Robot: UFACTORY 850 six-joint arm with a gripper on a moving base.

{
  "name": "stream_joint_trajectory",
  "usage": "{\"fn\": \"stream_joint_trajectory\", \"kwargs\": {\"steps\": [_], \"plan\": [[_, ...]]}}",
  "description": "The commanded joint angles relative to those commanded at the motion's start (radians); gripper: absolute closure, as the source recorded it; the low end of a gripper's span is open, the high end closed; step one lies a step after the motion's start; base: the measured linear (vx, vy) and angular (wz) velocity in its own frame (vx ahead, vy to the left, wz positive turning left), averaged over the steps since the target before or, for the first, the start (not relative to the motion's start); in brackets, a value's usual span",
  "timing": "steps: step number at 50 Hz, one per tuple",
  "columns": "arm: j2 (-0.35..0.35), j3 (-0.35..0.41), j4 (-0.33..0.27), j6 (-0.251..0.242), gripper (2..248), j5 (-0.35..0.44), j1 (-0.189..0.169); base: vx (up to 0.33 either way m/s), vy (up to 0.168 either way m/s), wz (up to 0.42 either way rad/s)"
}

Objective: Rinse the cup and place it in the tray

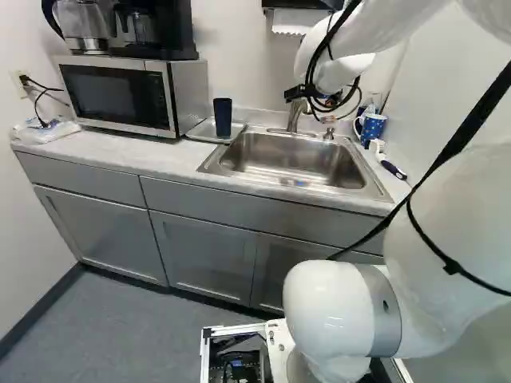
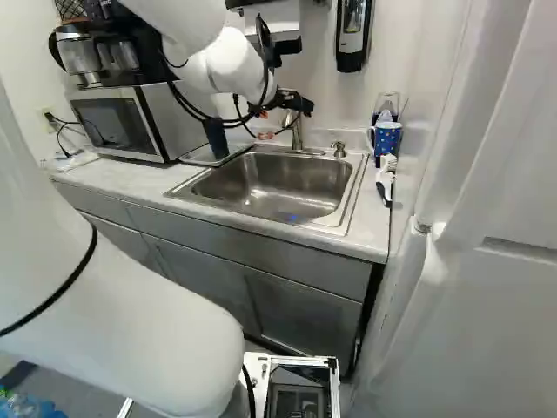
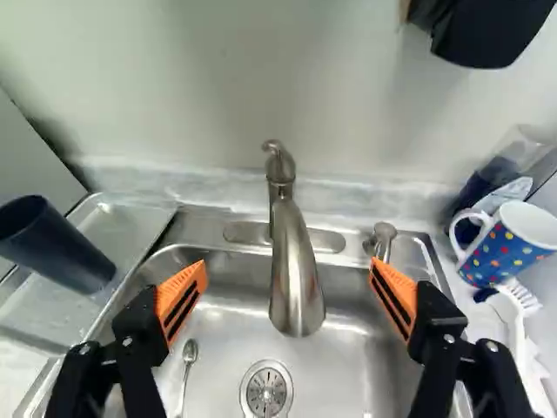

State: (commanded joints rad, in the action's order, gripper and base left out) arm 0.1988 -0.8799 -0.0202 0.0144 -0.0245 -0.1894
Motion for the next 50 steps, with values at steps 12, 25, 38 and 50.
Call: {"fn": "stream_joint_trajectory", "kwargs": {"steps": [12,25,38,50], "plan": [[0.041,0.036,0.000,0.000,3,-0.126,-0.005,0.000,0.000,0.000],[0.084,0.074,0.000,0.000,3,-0.263,-0.010,0.000,0.000,0.000],[0.091,0.079,0.000,0.000,3,-0.316,-0.011,0.000,0.000,0.000],[0.091,0.079,0.000,0.000,3,-0.316,-0.011,0.000,0.000,0.000]]}}
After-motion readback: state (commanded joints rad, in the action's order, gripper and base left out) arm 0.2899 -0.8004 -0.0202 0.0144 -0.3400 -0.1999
